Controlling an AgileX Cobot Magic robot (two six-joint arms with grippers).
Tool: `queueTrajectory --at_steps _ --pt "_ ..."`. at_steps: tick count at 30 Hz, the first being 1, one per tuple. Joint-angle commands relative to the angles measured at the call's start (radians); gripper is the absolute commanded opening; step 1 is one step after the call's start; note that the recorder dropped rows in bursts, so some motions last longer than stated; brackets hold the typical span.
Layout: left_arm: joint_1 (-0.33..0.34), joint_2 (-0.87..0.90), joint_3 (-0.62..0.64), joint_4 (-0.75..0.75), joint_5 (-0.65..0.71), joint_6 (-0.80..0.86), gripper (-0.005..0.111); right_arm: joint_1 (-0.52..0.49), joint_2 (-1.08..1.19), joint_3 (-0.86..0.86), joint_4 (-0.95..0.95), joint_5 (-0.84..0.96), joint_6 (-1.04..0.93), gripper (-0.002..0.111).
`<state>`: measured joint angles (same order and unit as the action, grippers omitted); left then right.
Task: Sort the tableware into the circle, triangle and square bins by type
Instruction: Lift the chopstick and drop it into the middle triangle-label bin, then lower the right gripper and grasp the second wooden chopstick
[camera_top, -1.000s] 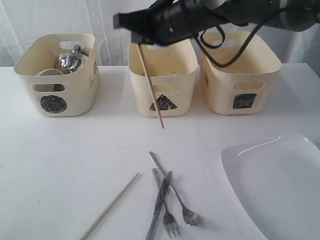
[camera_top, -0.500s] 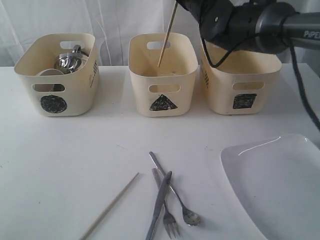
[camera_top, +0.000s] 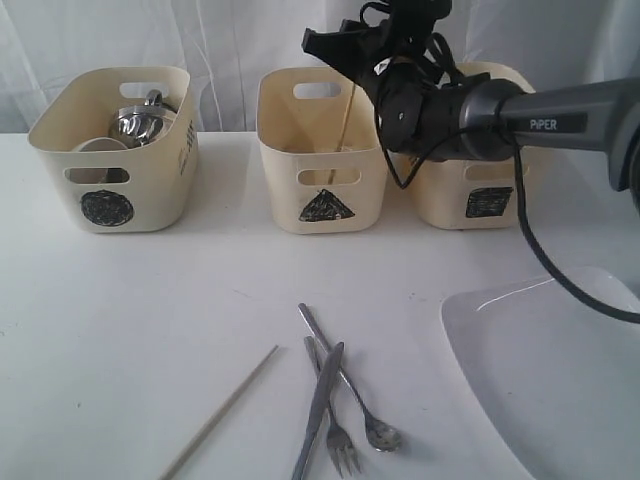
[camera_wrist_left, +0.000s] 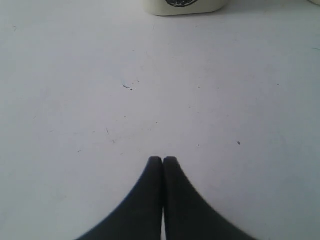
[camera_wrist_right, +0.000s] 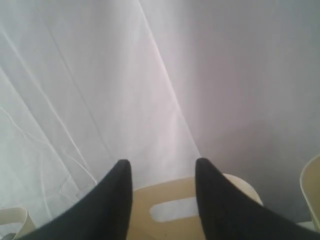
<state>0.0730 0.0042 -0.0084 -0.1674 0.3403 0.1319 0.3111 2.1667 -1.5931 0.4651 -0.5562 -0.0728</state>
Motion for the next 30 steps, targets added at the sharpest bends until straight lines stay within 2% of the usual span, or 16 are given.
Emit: queueTrajectory --at_steps 1,6,10,11,12,13,15,17,19,21,23,26,28,30 --pt "-0.005 -0.004 0.008 -0.009 0.016 0.0 0.0 -0.004 -0.027 -0.004 -0.014 0.033 -0.001 0.043" --pt "-0.005 -0.004 0.008 -0.009 0.016 0.0 0.0 -0.004 -0.107 -0.004 -0.014 0.204 -0.105 0.043" --pt "-0.005 -0.004 0.008 -0.009 0.016 0.0 0.0 -0.004 -0.215 -0.004 -0.014 0.566 -0.234 0.042" --pt "-0.005 -0.004 0.008 -0.009 0.016 0.0 0.0 -0.004 -0.268 -0.004 -0.014 0.815 -0.253 0.041" --pt "-0.005 -0.004 0.008 -0.009 0.016 0.0 0.0 -0.004 -0.291 -0.004 -0.014 0.987 -0.256 0.039" --pt "-0.005 -0.004 0.008 -0.009 0.016 0.0 0.0 0.0 -0.304 -0.004 -0.014 1.258 -0.264 0.035" --pt "-0.005 -0.004 0.008 -0.009 0.016 0.0 0.0 0.022 -0.3 0.015 -0.014 1.545 -0.269 0.028" --pt "-0.005 -0.004 0.008 -0.009 0.016 0.0 0.0 0.07 -0.289 0.074 -0.011 1.706 -0.34 0.023" --pt "-0.005 -0.004 0.008 -0.009 0.016 0.0 0.0 0.165 -0.287 0.123 -0.011 1.74 -0.439 0.023" --pt "-0.005 -0.004 0.008 -0.009 0.016 0.0 0.0 0.311 -0.282 0.137 -0.009 1.705 -0.606 0.023" --pt "-0.005 -0.004 0.008 -0.009 0.016 0.0 0.0 0.432 -0.273 0.137 -0.009 1.595 -0.856 0.024" --pt "-0.005 -0.004 0.008 -0.009 0.016 0.0 0.0 0.56 -0.244 0.137 -0.048 1.512 -1.314 0.032" --pt "-0.005 -0.004 0.008 -0.009 0.016 0.0 0.0 0.597 -0.222 0.137 -0.065 1.463 -1.397 0.036" --pt "-0.005 -0.004 0.008 -0.009 0.016 0.0 0.0 0.617 -0.201 0.137 -0.065 1.411 -1.39 0.037"
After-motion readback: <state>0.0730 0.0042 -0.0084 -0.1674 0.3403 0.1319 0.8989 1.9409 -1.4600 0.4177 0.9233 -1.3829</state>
